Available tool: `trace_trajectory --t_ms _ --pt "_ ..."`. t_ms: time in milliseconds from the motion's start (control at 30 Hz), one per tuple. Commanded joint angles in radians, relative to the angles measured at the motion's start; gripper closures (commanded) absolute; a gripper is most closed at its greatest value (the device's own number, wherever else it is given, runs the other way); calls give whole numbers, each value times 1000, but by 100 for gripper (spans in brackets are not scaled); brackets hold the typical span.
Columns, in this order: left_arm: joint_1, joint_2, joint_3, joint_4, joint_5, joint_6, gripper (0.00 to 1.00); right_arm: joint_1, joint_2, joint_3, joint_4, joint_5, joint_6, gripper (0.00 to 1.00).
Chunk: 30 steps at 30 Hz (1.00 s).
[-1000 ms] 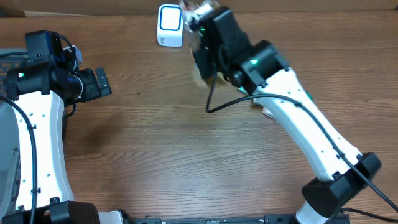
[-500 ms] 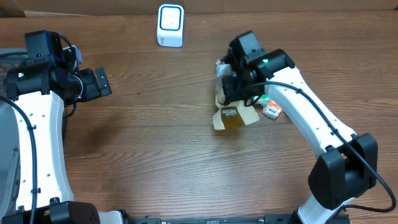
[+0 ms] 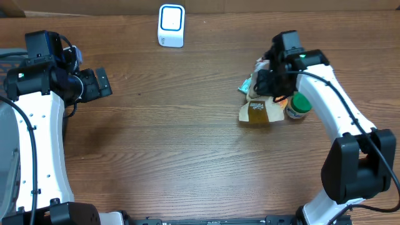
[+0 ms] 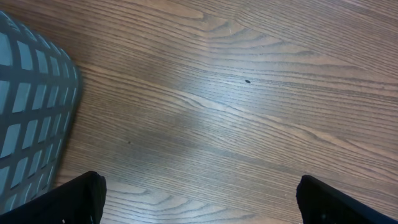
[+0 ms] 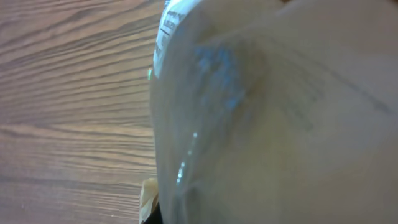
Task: Scan the item barcode
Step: 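Carry the bread bag right and drop it beside the jar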
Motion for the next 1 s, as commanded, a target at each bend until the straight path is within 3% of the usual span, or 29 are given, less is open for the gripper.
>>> trace_trajectory --t_ms 0,100,300,500,767,967 --pt "-6 -6 6 1 3 12 0 -38 -3 -32 7 -6 26 96" --pt "-7 -6 6 1 3 12 0 -63 -2 -66 13 -6 25 87" --pt "-7 -6 6 1 3 12 0 -104 -2 -102 5 -6 26 37" --pt "-6 -6 6 1 3 12 0 -130 -6 -52 -16 -55 24 37" --pt "-7 -6 6 1 3 12 0 -130 -7 168 -163 -9 17 22" --pt "-7 -6 6 1 3 12 0 -124 -15 291 -255 -2 17 17"
